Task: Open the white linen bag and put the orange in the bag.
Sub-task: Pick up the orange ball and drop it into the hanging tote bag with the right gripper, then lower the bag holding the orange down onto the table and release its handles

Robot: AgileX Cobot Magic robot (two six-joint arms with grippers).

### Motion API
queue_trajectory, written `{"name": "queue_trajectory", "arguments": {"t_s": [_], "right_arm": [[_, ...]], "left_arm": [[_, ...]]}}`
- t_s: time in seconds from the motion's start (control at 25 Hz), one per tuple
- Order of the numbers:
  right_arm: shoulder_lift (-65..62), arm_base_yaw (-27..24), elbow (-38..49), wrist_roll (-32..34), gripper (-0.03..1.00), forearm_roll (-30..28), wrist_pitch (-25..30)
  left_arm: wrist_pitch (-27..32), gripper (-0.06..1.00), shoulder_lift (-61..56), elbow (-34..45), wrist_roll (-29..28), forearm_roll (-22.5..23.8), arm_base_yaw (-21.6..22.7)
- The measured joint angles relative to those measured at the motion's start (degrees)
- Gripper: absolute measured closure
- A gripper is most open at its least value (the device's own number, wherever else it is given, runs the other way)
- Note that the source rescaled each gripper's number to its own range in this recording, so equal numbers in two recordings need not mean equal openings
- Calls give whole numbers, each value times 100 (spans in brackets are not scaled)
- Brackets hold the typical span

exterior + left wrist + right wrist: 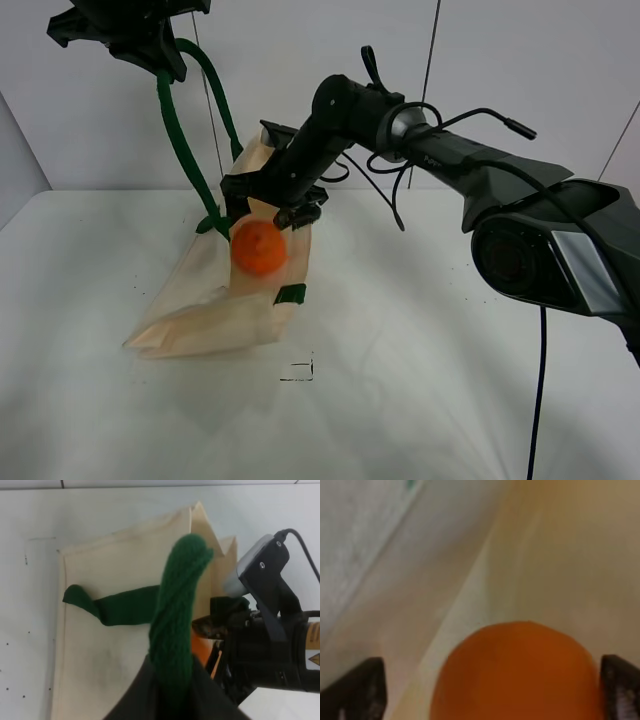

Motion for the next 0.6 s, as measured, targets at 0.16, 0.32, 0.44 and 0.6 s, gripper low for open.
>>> {"name": "queue_trajectory", "arguments": {"t_s": [0.16,0.32,0.44,0.6], "right_arm": [[0,0,-502,415,-3,-1096,685],[-19,-70,-833,861,-3,-2190,824],[-24,-223,-867,898,-3,-2417,836],[-24,-525,-867,898,-3,-2676,846]], "left_arm": [[0,94,0,0,0,-7,0],[0,94,0,0,0,-7,0],[0,94,0,0,0,-12,0],[0,94,0,0,0,-12,0]]}}
